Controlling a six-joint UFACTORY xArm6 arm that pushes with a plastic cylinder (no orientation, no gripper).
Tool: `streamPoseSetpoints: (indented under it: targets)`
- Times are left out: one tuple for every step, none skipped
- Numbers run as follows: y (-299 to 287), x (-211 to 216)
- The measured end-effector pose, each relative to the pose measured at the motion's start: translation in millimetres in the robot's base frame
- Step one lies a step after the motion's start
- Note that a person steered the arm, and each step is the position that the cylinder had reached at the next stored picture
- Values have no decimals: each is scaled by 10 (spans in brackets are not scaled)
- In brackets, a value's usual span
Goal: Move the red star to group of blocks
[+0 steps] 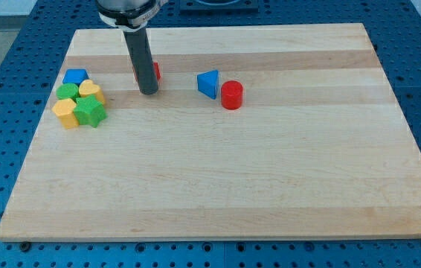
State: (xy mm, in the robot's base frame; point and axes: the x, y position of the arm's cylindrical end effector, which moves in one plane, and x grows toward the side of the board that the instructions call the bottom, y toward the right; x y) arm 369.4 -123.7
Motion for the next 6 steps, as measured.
streamPoseSetpoints:
  targets:
    - [332, 180]
    - [559, -44]
    - [468, -349]
    - [60, -396]
    - [-446, -363]
    - [-683, -316]
